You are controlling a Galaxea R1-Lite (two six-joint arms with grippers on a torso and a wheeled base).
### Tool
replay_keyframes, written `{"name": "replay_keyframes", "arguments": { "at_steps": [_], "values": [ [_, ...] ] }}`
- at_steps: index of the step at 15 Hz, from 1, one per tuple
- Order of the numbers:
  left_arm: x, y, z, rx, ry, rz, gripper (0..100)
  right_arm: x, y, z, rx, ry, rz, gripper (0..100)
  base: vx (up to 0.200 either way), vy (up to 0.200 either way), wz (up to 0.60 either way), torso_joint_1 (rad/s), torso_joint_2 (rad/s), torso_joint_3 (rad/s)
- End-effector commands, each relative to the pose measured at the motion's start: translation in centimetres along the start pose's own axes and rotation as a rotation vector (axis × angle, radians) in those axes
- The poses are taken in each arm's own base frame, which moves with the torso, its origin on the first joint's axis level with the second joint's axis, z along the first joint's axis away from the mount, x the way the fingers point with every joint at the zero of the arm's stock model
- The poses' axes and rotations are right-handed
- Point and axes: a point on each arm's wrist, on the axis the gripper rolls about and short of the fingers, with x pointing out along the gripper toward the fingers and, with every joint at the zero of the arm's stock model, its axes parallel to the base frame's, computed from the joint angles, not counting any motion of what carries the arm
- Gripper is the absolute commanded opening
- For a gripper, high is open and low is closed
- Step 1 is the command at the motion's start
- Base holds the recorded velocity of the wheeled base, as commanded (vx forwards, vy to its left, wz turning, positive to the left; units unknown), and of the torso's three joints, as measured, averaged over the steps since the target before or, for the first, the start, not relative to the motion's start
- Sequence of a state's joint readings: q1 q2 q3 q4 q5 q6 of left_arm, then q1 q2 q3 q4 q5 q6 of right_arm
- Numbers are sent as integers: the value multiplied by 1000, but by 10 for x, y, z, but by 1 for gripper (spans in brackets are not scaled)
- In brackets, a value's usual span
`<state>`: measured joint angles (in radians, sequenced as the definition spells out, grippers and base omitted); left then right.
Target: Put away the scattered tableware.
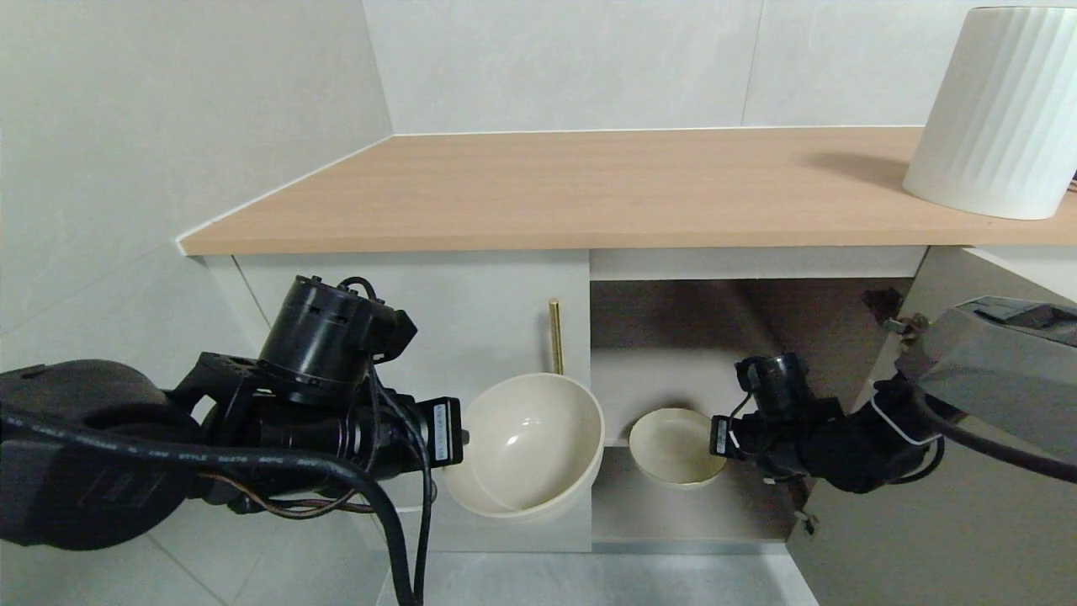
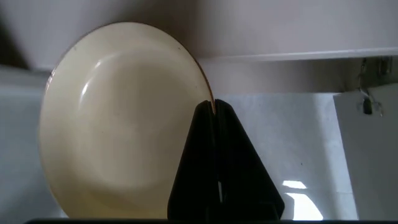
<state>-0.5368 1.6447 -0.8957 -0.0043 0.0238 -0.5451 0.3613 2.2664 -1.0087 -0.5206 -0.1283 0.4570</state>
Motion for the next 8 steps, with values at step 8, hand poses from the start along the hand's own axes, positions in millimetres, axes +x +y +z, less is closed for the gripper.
{"name": "replay_keyframes", "arguments": {
  "at_steps": [8],
  "values": [
    [6, 0, -1, -2, 13, 9, 0, 50, -10, 16, 101, -89, -106, 0, 0, 0, 0, 0, 0, 0]
  ]
}}
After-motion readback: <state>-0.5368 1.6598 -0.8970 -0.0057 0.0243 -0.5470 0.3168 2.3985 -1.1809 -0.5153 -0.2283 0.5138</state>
